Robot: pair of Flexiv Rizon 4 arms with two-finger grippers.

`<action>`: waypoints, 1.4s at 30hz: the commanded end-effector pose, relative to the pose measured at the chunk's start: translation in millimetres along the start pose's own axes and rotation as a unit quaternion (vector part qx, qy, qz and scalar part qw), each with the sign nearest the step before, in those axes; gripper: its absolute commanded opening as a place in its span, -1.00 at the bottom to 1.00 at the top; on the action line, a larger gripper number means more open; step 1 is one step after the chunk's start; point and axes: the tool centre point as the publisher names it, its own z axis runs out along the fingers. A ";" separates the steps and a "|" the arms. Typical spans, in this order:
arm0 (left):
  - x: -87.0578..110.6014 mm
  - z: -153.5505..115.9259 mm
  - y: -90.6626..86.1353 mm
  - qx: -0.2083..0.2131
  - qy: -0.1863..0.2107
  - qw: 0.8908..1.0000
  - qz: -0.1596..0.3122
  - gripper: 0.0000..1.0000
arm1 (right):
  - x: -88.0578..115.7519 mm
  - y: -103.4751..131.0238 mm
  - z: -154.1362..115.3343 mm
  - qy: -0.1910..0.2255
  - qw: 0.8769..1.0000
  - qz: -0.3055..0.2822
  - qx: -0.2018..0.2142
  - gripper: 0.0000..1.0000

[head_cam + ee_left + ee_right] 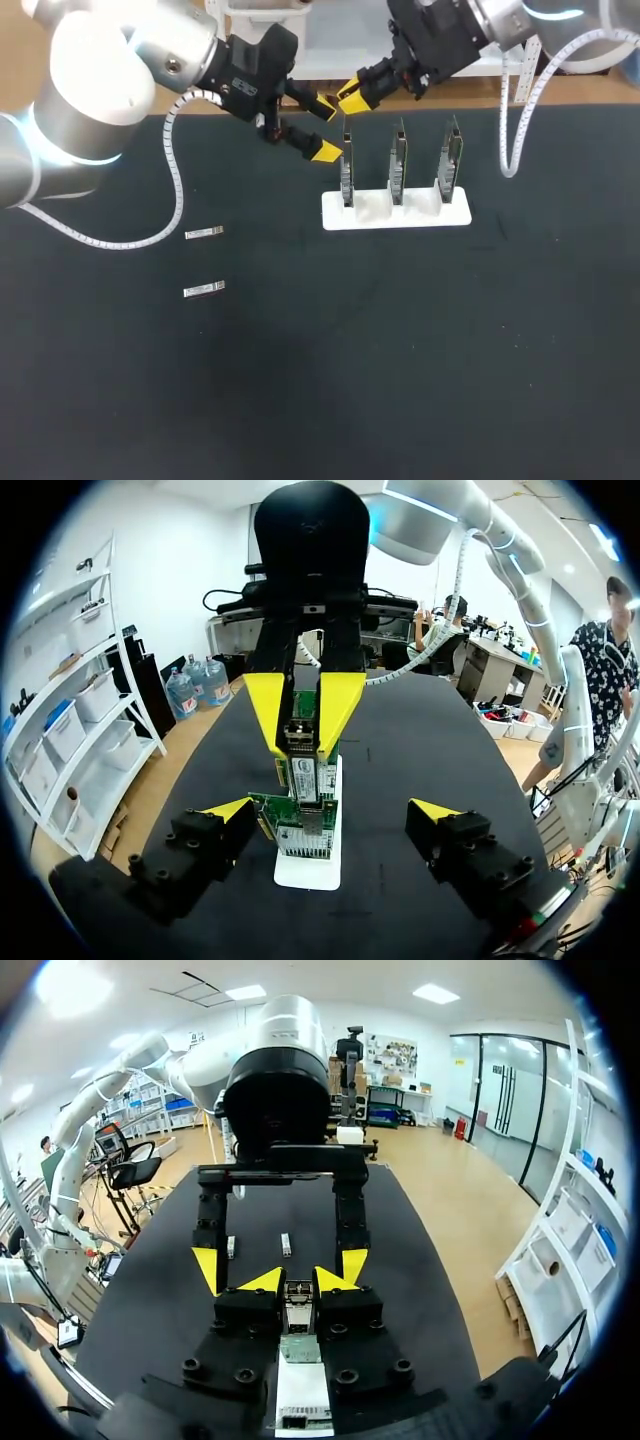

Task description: Pick up the optical module with the left hand, and insert it into the network port with the right hand.

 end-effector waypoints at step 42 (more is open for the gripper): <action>0.0 -0.2 0.4 0.000 0.001 1.000 0.000 1.00 | 7.4 -2.0 5.5 0.018 1.000 -0.007 -0.011 -1.00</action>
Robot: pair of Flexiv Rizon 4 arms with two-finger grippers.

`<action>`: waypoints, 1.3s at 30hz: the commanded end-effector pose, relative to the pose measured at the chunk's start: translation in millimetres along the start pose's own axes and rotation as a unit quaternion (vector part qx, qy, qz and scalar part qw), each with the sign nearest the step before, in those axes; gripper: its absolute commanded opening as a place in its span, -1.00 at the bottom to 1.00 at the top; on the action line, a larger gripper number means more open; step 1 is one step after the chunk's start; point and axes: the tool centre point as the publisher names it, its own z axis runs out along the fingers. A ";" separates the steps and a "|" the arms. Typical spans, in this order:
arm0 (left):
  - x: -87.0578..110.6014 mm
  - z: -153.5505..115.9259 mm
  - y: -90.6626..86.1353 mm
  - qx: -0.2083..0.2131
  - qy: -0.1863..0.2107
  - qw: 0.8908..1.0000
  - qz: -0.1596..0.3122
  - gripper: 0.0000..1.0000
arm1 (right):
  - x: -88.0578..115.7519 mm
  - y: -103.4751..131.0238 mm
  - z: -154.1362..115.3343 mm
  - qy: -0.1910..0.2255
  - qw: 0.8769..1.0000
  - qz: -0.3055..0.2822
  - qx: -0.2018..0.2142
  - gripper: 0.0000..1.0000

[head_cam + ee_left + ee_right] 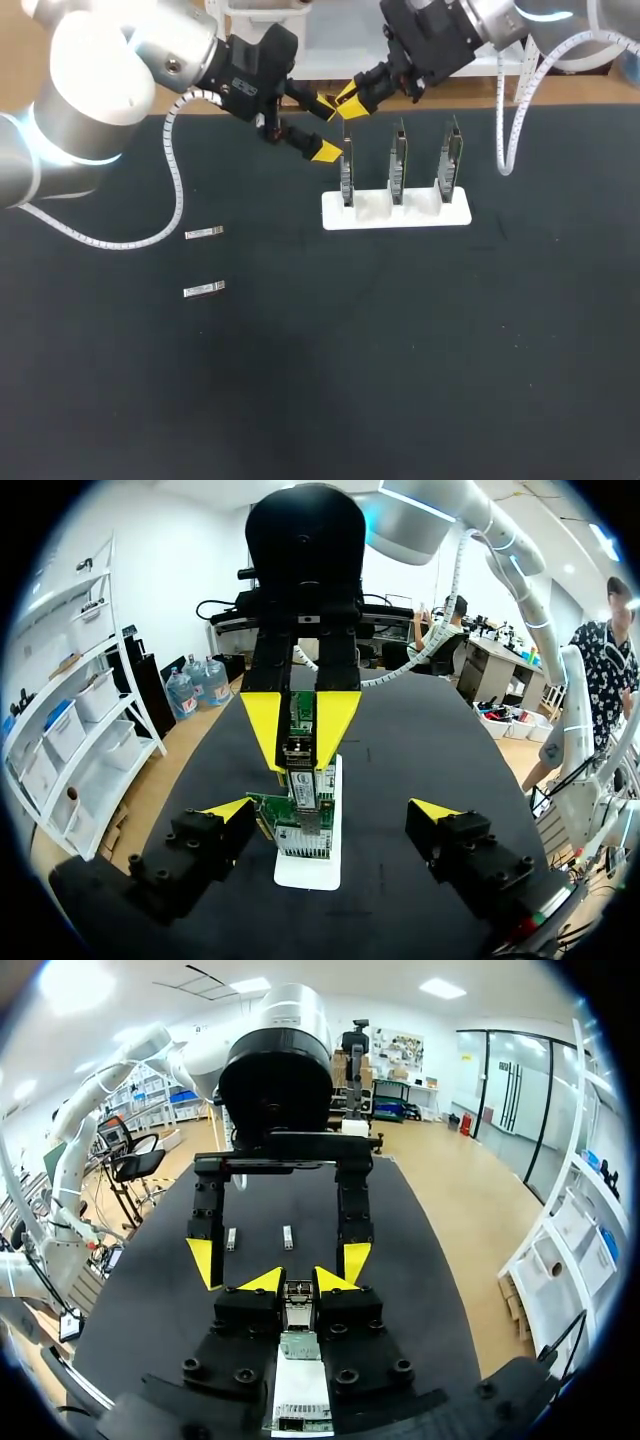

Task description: Pick up the optical module with the left hand, and insert it into the network port with the right hand.

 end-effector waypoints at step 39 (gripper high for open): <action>0.0 -0.1 0.4 0.000 0.001 1.000 0.000 1.00 | 12.4 6.2 8.0 0.021 1.000 -0.011 0.003 -1.00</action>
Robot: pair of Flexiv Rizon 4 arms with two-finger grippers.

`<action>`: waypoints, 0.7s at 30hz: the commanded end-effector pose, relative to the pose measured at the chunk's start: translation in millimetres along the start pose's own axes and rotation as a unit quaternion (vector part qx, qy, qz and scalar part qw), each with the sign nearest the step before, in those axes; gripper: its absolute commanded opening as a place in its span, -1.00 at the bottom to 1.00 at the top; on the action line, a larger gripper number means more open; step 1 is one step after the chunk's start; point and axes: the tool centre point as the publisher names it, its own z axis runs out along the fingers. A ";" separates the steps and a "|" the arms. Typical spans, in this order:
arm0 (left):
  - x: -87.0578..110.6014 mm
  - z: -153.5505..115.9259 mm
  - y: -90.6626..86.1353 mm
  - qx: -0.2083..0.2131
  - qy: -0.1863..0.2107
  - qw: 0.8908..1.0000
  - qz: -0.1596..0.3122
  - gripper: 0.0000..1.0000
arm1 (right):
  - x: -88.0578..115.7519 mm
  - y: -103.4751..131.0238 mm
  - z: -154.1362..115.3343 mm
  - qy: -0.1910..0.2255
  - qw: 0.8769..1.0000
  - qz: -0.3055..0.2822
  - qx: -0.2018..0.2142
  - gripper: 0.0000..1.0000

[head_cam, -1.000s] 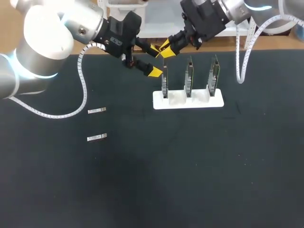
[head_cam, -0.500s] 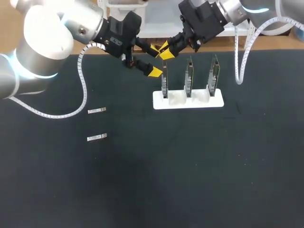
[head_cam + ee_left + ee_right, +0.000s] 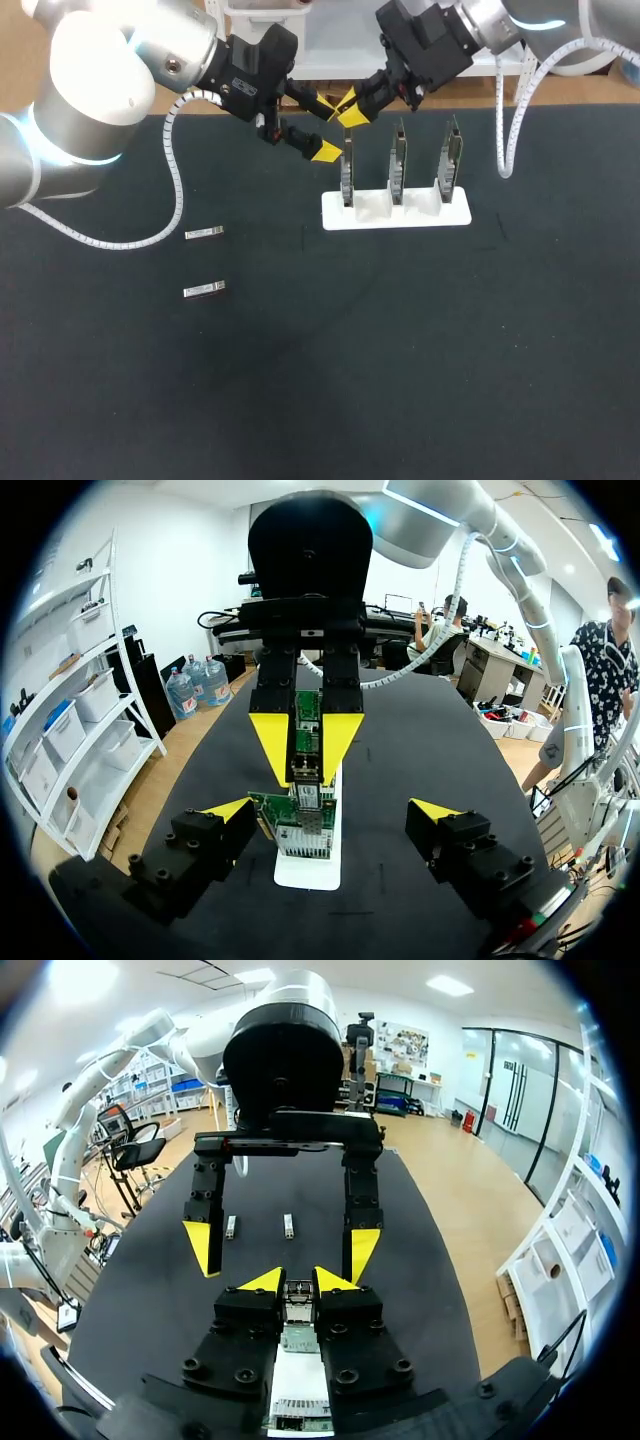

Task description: Pick up the optical module with the left hand, and insert it into the network port with the right hand.

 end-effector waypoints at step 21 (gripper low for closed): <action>0.0 -0.2 0.4 0.000 0.001 1.000 0.000 1.00 | 8.1 6.2 4.7 0.006 1.000 0.006 0.010 1.00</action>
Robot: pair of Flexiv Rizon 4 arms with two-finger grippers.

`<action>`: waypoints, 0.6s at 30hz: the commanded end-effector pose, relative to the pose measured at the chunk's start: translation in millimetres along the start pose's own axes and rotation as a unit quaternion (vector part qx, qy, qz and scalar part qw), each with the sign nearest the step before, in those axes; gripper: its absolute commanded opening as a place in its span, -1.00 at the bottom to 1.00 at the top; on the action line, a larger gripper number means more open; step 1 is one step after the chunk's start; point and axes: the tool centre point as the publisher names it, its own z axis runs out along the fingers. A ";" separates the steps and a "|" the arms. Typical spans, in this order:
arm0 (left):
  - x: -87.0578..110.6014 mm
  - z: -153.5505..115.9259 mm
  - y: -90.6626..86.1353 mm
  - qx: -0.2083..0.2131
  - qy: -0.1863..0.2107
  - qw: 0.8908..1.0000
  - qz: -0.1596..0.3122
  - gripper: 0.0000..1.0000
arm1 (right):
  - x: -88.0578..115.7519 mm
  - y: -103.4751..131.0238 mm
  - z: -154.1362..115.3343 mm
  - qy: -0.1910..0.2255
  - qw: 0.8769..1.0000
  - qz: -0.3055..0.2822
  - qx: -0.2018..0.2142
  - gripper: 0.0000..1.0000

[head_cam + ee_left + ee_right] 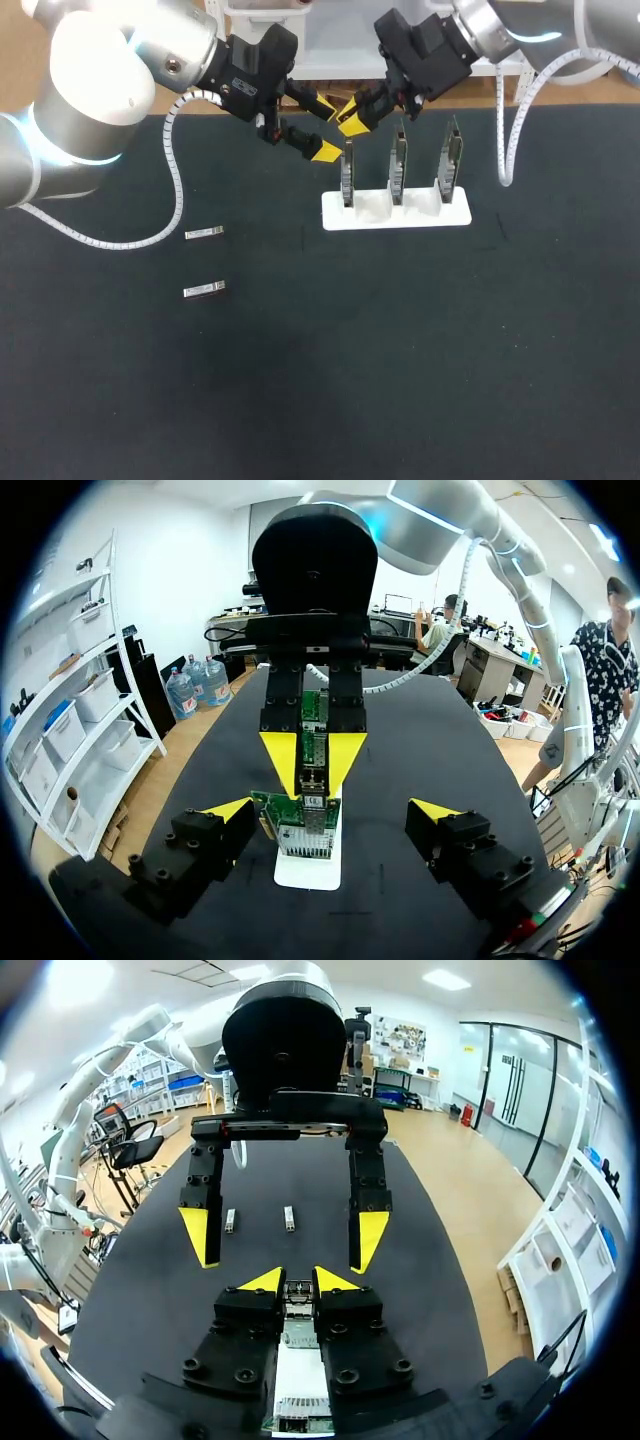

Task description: Pick up the optical module with the left hand, and insert it into the network port with the right hand.

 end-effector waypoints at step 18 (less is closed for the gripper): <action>0.0 -0.1 0.4 0.000 0.001 1.000 0.000 1.00 | -1.4 0.3 -41.0 -0.036 0.998 0.022 0.043 1.00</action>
